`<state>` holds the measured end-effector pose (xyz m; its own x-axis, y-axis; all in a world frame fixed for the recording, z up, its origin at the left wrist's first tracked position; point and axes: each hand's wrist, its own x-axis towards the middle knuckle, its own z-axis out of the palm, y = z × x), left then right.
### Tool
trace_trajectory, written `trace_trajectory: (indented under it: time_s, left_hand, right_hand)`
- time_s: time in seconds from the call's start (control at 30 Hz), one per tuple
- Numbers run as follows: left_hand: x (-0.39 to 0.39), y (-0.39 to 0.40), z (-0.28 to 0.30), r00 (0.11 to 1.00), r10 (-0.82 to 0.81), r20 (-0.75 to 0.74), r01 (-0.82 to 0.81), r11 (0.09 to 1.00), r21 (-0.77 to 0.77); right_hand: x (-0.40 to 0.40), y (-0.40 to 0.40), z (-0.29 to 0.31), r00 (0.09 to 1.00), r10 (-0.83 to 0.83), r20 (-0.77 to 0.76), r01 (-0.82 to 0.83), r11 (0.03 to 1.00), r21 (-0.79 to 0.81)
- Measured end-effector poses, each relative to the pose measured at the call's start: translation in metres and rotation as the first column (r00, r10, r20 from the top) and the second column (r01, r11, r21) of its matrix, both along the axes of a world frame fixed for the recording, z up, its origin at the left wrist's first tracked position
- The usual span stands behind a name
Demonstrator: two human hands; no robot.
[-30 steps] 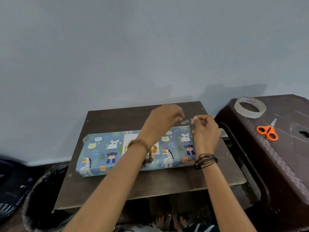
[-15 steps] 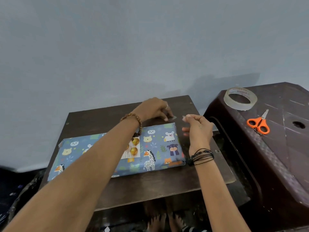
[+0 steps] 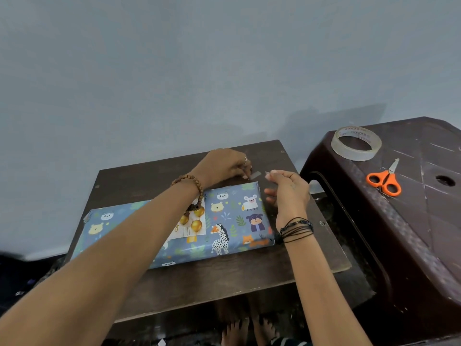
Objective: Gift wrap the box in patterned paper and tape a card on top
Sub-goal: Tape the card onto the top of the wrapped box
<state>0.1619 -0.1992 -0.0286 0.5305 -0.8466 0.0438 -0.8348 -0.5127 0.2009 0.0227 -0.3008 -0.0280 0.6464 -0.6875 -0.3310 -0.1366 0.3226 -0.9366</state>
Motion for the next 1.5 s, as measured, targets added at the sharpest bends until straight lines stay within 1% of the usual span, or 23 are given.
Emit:
trace_trajectory:
  time_s: [0.13, 0.2, 0.27, 0.33, 0.4, 0.47, 0.57, 0.67, 0.77, 0.93, 1.0, 1.1, 1.17, 1.27, 1.37, 1.43, 1.5]
  left_hand:
    - [-0.004, -0.002, 0.004, 0.964, -0.148, 0.219, 0.124, 0.985, 0.121]
    - [-0.006, -0.002, 0.006, 0.934, -0.221, 0.28, 0.166, 0.964, 0.209]
    - [-0.008, -0.003, 0.005, 0.908, -0.267, 0.323, 0.185, 0.947, 0.262]
    - [-0.012, -0.006, 0.001, 0.897, -0.268, 0.353, 0.188, 0.951, 0.244]
    - [-0.012, -0.009, 0.0, 0.925, -0.193, 0.327, 0.156, 0.978, 0.136]
    - [-0.007, -0.011, 0.002, 0.958, -0.132, 0.253, 0.119, 0.991, 0.066]
    - [0.004, -0.009, 0.004, 0.976, -0.117, 0.182, 0.1, 0.99, 0.097]
    - [0.011, -0.005, 0.007, 0.985, -0.111, 0.131, 0.085, 0.979, 0.186]
    - [0.009, -0.008, 0.009, 0.968, -0.161, 0.195, 0.099, 0.951, 0.294]
    - [0.006, -0.012, 0.01, 0.887, -0.316, 0.337, 0.201, 0.921, 0.333]
    - [0.008, -0.011, 0.008, 0.855, -0.364, 0.369, 0.225, 0.903, 0.367]
    - [0.003, -0.012, 0.008, 0.839, -0.387, 0.382, 0.218, 0.883, 0.416]
    - [-0.003, -0.016, 0.01, 0.84, -0.363, 0.404, 0.193, 0.895, 0.402]
    - [-0.002, -0.018, 0.012, 0.889, -0.3, 0.345, 0.193, 0.93, 0.312]
    - [0.008, -0.014, 0.013, 0.92, -0.293, 0.259, 0.236, 0.944, 0.229]
    - [0.014, -0.011, 0.011, 0.929, -0.294, 0.226, 0.239, 0.94, 0.243]
    - [0.016, -0.01, 0.009, 0.919, -0.322, 0.228, 0.243, 0.917, 0.317]
  right_hand:
    - [0.002, 0.001, 0.0, 1.0, -0.001, 0.002, 0.001, 0.999, 0.034]
    - [0.002, 0.0, 0.0, 1.0, -0.005, 0.001, 0.005, 0.999, 0.043]
    - [0.001, -0.001, 0.0, 1.0, -0.012, 0.001, 0.012, 0.999, 0.051]
    - [0.001, -0.003, 0.0, 1.0, -0.018, 0.003, 0.017, 0.998, 0.06]
    - [0.001, -0.004, 0.0, 1.0, -0.02, 0.007, 0.019, 0.997, 0.075]
    - [0.001, -0.004, 0.0, 1.0, -0.018, 0.008, 0.017, 0.996, 0.088]
    - [0.0, -0.004, 0.0, 1.0, -0.013, 0.005, 0.012, 0.996, 0.093]
    - [0.001, -0.003, 0.0, 1.0, 0.005, -0.005, -0.004, 0.995, 0.095]
    - [0.003, -0.002, 0.001, 1.0, 0.01, -0.011, -0.009, 0.994, 0.107]
    - [0.003, 0.0, 0.001, 1.0, 0.022, -0.022, -0.02, 0.994, 0.111]
    - [0.003, -0.001, 0.001, 0.999, 0.023, -0.029, -0.019, 0.993, 0.119]
    - [0.004, -0.003, 0.002, 0.999, 0.021, -0.032, -0.016, 0.99, 0.141]
    - [0.004, -0.003, 0.003, 0.999, 0.02, -0.032, -0.015, 0.988, 0.152]
    - [0.003, -0.003, 0.002, 0.999, 0.019, -0.031, -0.014, 0.988, 0.155]
    - [0.003, -0.004, 0.001, 1.0, 0.017, -0.023, -0.013, 0.988, 0.154]
    - [0.004, -0.004, 0.002, 0.999, 0.019, -0.026, -0.015, 0.987, 0.16]
    - [0.004, -0.003, 0.003, 0.999, 0.025, -0.023, -0.02, 0.985, 0.171]
